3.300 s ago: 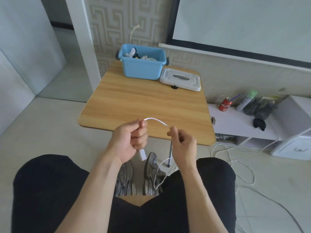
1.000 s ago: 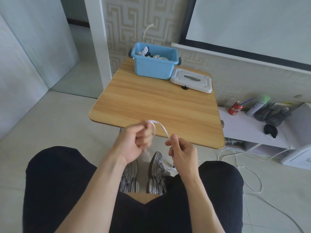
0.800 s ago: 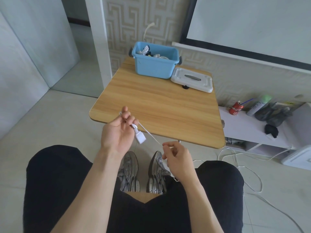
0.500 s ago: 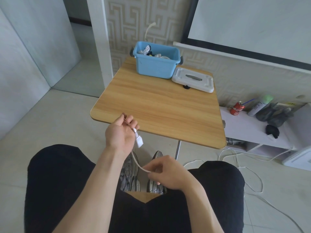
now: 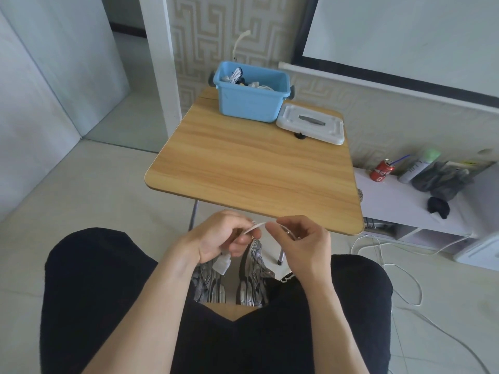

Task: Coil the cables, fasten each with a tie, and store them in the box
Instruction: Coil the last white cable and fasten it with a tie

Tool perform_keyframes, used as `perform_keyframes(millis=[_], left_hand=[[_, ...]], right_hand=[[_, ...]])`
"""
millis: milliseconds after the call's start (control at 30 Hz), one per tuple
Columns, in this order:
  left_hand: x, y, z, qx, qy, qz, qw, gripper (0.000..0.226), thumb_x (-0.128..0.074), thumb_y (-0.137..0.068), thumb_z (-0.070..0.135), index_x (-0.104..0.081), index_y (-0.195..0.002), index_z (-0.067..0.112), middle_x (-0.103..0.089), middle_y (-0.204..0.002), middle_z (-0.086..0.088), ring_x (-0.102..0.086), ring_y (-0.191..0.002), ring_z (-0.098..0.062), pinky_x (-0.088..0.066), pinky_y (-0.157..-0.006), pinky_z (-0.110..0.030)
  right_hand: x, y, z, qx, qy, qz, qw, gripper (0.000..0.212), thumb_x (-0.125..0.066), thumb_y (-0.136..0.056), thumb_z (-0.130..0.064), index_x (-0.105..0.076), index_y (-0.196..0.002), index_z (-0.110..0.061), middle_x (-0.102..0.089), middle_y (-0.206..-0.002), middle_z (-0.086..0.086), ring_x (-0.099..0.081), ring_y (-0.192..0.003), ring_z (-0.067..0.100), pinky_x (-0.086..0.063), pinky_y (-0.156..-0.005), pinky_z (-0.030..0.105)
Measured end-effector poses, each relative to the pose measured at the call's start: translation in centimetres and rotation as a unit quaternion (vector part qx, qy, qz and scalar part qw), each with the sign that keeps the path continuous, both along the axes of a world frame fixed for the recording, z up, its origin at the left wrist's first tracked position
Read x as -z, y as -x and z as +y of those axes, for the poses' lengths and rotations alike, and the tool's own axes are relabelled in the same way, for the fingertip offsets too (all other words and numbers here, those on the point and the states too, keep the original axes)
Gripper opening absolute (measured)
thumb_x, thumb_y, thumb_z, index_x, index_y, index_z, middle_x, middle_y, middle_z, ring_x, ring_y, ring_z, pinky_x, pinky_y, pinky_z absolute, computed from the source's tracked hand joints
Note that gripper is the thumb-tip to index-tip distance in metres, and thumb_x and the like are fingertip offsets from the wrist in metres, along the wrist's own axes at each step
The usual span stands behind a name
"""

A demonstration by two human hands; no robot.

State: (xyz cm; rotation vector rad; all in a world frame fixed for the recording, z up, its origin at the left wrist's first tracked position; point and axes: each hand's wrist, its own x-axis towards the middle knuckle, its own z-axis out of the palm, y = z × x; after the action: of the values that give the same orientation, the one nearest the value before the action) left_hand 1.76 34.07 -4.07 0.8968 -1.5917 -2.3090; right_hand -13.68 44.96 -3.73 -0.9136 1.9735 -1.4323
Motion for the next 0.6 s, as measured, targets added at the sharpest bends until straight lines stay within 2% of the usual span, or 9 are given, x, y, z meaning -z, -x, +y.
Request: perform_keyframes(millis=[67, 133, 200, 333, 433, 600], left_hand=[[0.1, 0.0, -0.1, 0.025, -0.021, 0.023, 0.999, 0.034, -0.039, -0.101, 0.016, -0.064, -0.08, 0.006, -0.036, -0.058, 0.0, -0.027, -0.046, -0.012, -0.024, -0.049, -0.025], [0.4, -0.1, -0.1, 0.054, -0.036, 0.048, 0.997, 0.042, -0.038, -0.103, 0.03, -0.063, -0.078, 0.008, -0.033, -0.056, 0.003, -0.025, -0.045, -0.011, -0.021, -0.05, -0.026], [0.6, -0.1, -0.3, 0.051, -0.049, 0.064, 0.996, 0.04, -0.042, -0.1, 0.037, -0.06, -0.075, 0.011, -0.033, -0.055, 0.005, -0.024, -0.044, -0.01, -0.019, -0.05, -0.027], [0.7, -0.4, -0.7, 0.039, -0.082, 0.11, 0.99, 0.03, -0.048, -0.098, 0.032, -0.056, -0.077, 0.012, -0.032, -0.057, 0.004, -0.023, -0.045, -0.009, -0.023, -0.046, -0.022], [0.8, -0.4, -0.7, 0.029, -0.107, 0.164, 0.98, 0.031, -0.047, -0.101, 0.032, -0.054, -0.078, 0.013, -0.035, -0.055, 0.007, -0.028, -0.042, -0.006, -0.027, -0.042, -0.02], [0.4, 0.2, -0.2, 0.007, -0.118, 0.21, 0.97, 0.034, -0.044, -0.101, 0.036, -0.056, -0.076, 0.016, -0.039, -0.053, 0.01, -0.032, -0.042, -0.005, -0.028, -0.044, -0.021]], right_hand=[[0.2, -0.1, 0.0, -0.017, -0.002, -0.008, 1.0, 0.013, -0.087, -0.078, -0.029, -0.078, -0.082, -0.021, -0.075, -0.075, -0.01, -0.064, -0.063, 0.0, -0.046, -0.056, 0.012], [0.5, -0.4, -0.1, -0.037, -0.002, -0.007, 0.999, 0.013, -0.085, -0.08, -0.033, -0.078, -0.08, -0.022, -0.074, -0.074, -0.008, -0.06, -0.058, 0.002, -0.046, -0.057, 0.019], [0.7, -0.7, -0.3, -0.052, -0.003, -0.013, 0.999, 0.012, -0.081, -0.084, -0.034, -0.078, -0.079, -0.023, -0.074, -0.073, -0.007, -0.061, -0.059, 0.005, -0.046, -0.056, 0.027], [0.7, -0.6, -0.3, -0.098, 0.009, -0.048, 0.994, 0.011, -0.07, -0.094, -0.019, -0.078, -0.088, -0.016, -0.075, -0.075, -0.002, -0.061, -0.059, 0.007, -0.046, -0.055, 0.021], [1.0, -0.5, -0.4, -0.118, 0.026, -0.104, 0.987, 0.014, -0.063, -0.099, -0.009, -0.076, -0.102, -0.013, -0.075, -0.082, 0.006, -0.064, -0.064, 0.016, -0.052, -0.061, 0.026], [1.5, -1.1, -0.7, -0.113, 0.027, -0.103, 0.988, 0.02, -0.056, -0.104, -0.021, -0.073, -0.111, -0.017, -0.075, -0.092, 0.006, -0.069, -0.073, 0.023, -0.054, -0.064, 0.04]])
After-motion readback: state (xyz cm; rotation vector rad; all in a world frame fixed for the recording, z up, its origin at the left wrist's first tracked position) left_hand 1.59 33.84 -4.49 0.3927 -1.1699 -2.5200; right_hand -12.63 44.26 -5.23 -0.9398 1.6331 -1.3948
